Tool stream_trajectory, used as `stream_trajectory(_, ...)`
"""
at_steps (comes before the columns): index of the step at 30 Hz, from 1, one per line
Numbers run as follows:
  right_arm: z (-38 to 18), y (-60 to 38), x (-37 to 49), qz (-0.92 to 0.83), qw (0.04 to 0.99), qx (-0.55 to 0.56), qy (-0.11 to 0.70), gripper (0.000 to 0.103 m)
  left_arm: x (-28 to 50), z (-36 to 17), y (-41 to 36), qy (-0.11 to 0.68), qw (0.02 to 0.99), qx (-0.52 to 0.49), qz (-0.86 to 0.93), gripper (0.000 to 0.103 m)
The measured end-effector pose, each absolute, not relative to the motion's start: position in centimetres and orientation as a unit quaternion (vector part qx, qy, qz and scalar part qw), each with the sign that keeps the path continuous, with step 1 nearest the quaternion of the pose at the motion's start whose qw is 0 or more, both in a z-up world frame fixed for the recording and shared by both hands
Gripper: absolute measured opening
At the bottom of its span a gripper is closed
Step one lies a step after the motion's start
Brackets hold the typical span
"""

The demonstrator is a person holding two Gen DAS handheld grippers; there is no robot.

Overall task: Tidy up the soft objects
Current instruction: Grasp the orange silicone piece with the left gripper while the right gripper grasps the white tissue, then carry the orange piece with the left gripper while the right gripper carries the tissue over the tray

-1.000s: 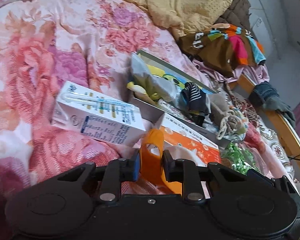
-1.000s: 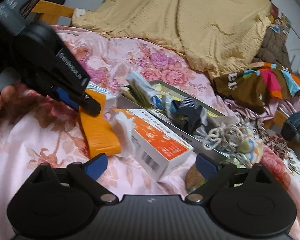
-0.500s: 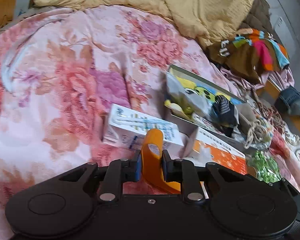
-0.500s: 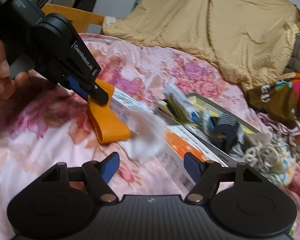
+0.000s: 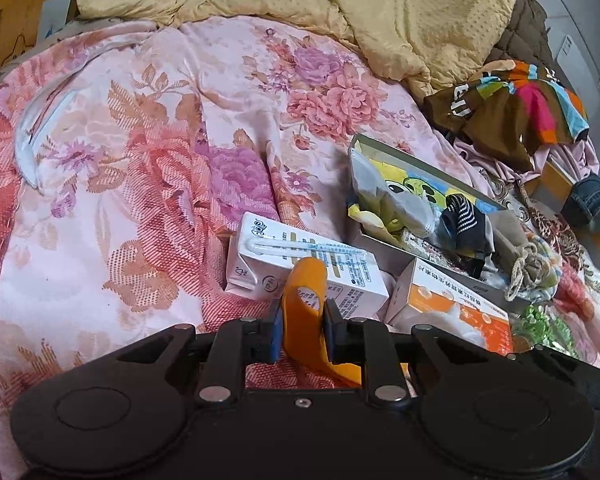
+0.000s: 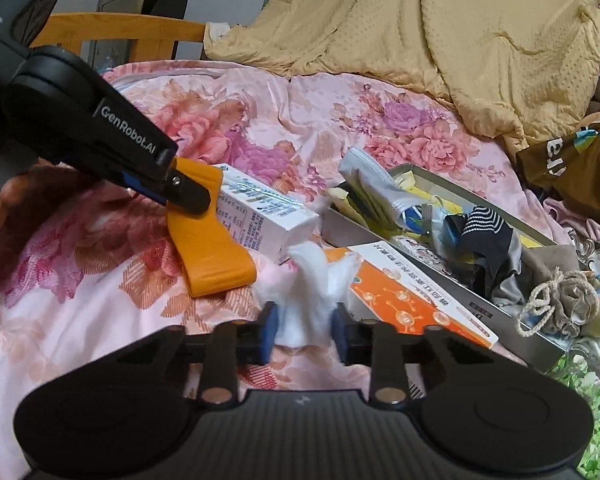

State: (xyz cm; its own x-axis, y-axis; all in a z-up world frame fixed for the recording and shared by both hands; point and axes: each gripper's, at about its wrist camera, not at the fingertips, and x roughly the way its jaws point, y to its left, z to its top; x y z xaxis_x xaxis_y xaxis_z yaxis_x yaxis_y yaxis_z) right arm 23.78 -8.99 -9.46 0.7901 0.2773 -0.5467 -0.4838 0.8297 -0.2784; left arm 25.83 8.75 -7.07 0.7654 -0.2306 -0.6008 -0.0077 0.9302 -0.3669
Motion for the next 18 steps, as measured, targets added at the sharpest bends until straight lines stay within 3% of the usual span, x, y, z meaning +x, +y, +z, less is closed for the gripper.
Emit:
stream_trajectory(6,-8.9,-8.9,22.6,0.197,0.932,-0.217,0.215,0.013,25.5,-6.6,8.0,0.320,0.931,-0.168,-0.058,0.022)
stream_trajectory(18,-5.6,-10.5,21.3,0.142,0.956,-0.213,0.142,0.011,24.7,-2.9,5.2,0.267,0.946,-0.169,-0.079,0.021)
